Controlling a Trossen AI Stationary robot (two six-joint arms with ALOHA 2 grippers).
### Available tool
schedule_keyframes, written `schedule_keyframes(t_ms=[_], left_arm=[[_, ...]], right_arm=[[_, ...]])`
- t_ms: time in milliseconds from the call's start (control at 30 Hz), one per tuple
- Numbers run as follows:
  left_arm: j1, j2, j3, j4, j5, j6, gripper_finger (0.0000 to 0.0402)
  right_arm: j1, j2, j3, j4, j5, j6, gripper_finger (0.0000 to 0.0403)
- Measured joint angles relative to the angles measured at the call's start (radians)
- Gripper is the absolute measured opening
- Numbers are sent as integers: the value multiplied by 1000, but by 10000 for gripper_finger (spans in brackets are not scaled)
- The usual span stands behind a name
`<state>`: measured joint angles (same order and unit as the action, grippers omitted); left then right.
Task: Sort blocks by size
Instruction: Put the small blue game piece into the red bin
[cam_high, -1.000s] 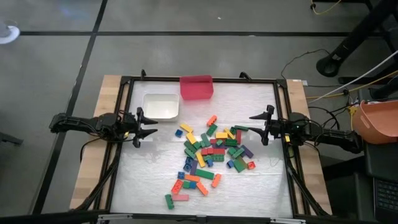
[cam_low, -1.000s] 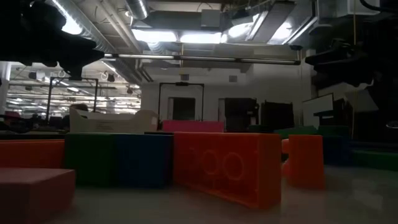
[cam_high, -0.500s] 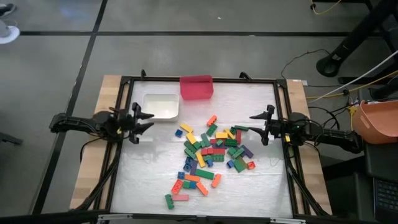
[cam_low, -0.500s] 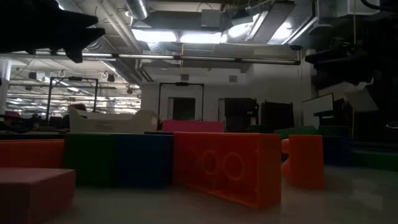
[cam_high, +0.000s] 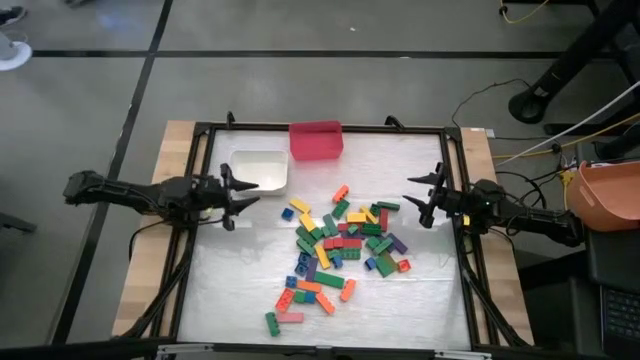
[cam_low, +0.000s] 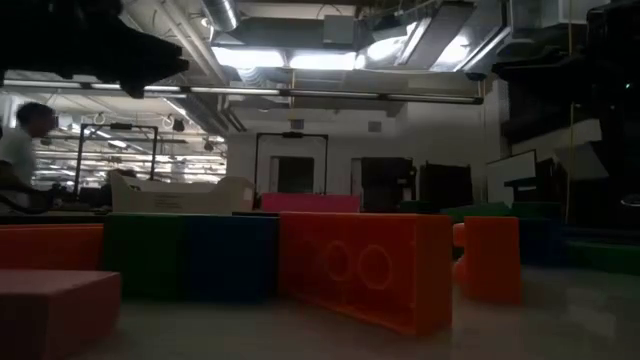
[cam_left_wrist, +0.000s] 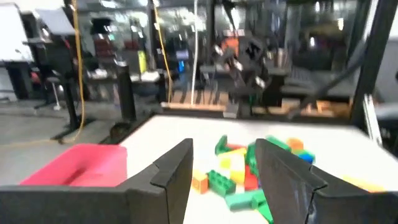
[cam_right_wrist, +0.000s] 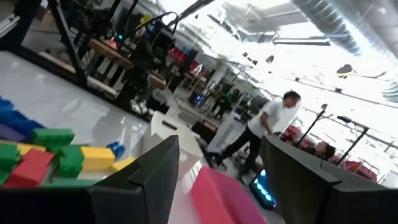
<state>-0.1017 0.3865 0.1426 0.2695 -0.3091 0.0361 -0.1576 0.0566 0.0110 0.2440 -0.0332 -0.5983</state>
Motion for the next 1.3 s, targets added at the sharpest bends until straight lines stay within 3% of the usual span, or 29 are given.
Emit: schedule_keyframes(t_ms=[333,600,1000,1300], left_arm=[[10,461,224,-94,31,95,162],[112,722,391,-263,232,127,162],[260,927,439,-304,388,208,162],[294,1046,439,-313,414,253,162]], right_arm=[[0,0,0,-2,0,-1,225],[0,0,0,-10,0,-1,225],[0,0,0,-16,-2,-2,225],[0,0,0,-19,-3,-2,225]])
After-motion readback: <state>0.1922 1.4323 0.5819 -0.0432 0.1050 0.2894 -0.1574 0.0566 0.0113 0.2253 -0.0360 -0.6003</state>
